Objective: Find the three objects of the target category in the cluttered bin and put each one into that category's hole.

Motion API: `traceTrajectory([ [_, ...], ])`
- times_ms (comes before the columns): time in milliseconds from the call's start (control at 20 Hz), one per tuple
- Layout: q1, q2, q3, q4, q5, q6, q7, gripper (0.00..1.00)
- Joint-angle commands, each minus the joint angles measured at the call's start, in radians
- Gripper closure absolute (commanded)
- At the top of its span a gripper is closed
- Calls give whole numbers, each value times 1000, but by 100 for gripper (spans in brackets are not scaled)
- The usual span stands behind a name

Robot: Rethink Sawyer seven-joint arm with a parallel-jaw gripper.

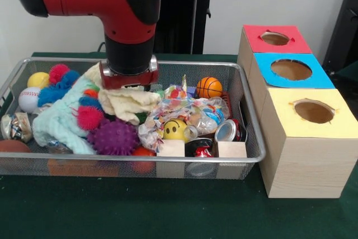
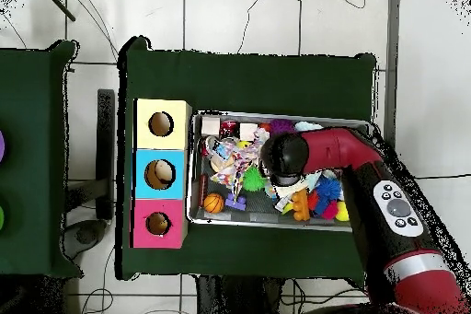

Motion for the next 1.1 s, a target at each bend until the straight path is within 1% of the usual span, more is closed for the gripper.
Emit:
traceTrajectory([
  [50,-51,-38,64,-180,-92,48,-393,0],
  [350,-67,-32,62,-191,-78,67,-416,0],
  [600,-77,-18,51,-179,-69,56,-402,0],
  [750,-81,-18,39,-147,-67,37,-378,0],
  [1000,-80,-31,17,-60,-76,-25,-302,0],
  [1100,-80,-47,12,-33,-76,-36,-285,0],
])
